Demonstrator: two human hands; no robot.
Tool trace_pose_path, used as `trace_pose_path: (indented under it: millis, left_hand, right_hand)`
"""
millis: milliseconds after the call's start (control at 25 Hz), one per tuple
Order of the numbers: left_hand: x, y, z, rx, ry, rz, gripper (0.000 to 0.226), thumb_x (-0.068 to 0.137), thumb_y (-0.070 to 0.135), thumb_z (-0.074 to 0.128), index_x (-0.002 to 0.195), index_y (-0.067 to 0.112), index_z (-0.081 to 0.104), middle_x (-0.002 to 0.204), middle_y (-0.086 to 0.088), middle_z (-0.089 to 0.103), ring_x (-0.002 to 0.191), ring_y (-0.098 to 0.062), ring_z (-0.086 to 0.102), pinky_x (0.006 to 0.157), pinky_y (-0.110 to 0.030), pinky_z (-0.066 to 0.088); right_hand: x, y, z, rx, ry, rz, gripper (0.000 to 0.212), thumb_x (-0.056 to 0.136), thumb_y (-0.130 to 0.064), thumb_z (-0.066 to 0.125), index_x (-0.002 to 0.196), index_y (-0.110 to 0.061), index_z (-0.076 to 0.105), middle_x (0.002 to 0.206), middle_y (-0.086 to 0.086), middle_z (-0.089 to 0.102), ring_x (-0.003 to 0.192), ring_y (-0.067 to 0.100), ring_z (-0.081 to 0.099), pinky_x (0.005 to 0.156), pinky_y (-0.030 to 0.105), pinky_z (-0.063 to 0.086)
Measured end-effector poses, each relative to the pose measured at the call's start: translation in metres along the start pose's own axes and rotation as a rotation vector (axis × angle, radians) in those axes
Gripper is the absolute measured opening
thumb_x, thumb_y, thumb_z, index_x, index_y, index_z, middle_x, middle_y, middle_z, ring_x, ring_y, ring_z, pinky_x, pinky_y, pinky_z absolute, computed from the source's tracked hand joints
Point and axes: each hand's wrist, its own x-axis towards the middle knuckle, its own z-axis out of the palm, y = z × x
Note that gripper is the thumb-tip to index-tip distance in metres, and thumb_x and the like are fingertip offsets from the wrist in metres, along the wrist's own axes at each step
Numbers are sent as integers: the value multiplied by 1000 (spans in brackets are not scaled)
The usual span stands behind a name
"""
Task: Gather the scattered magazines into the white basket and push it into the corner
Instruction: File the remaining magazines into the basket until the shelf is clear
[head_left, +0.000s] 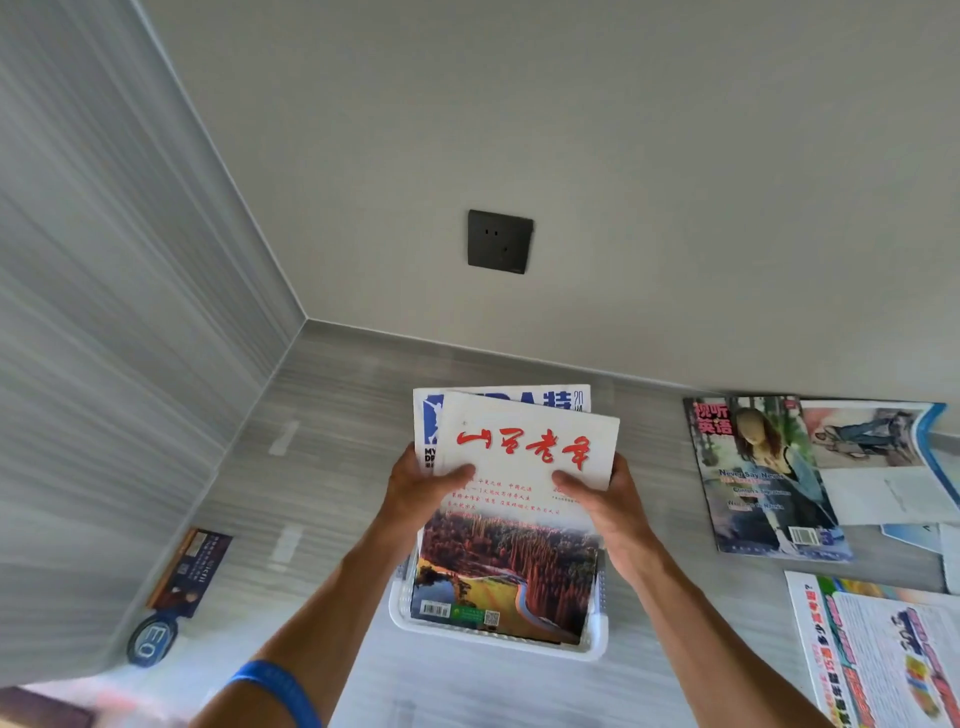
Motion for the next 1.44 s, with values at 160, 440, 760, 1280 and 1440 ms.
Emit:
trace_pose_path:
  millis: [160, 440, 760, 1280, 1440]
  left_hand:
    - [-18, -3, -7, -86, -56, 180, 54, 75, -3, 75, 122, 12, 54, 112, -8, 73, 104, -26, 70, 83, -41, 60]
    - [-29, 11, -20, 11, -108, 136, 80, 57, 2, 89, 124, 16, 49, 111, -14, 70, 102, -29, 69, 79, -45, 60]
    - [12, 11, -5, 153, -78, 58, 67, 69, 9, 85, 121, 32, 49, 106, 1, 71, 93, -13, 72, 67, -23, 59]
    - [-72, 7, 97, 648, 87, 609, 68, 80, 24, 55, 144, 15, 35, 148, -12, 40, 137, -23, 36, 113, -21, 27]
    - [-106, -29, 192, 711, -262, 484, 71, 79, 22, 53, 146, 6, 34, 150, -17, 39, 140, -32, 34, 116, -41, 24]
  right_hand:
    - [-23, -1, 1, 95, 23, -160, 64, 68, -5, 85, 123, -10, 52, 111, 10, 73, 101, 25, 71, 77, 29, 59]
    - [-44, -20, -4, 61, -92, -135, 72, 58, -11, 91, 119, -29, 56, 108, 7, 74, 98, 25, 72, 75, 28, 58]
    - [-4, -18, -4, -65, -75, -64, 67, 74, -9, 82, 127, -26, 46, 113, 1, 70, 102, 16, 69, 81, 27, 56]
    - [-97, 37, -96, -149, 342, 119, 72, 79, -32, 78, 140, -24, 41, 125, 5, 61, 105, 11, 63, 78, 18, 49]
    - [-157, 67, -176, -200, 591, 216, 54, 81, -15, 76, 129, -12, 52, 122, 14, 64, 103, 21, 64, 78, 22, 48]
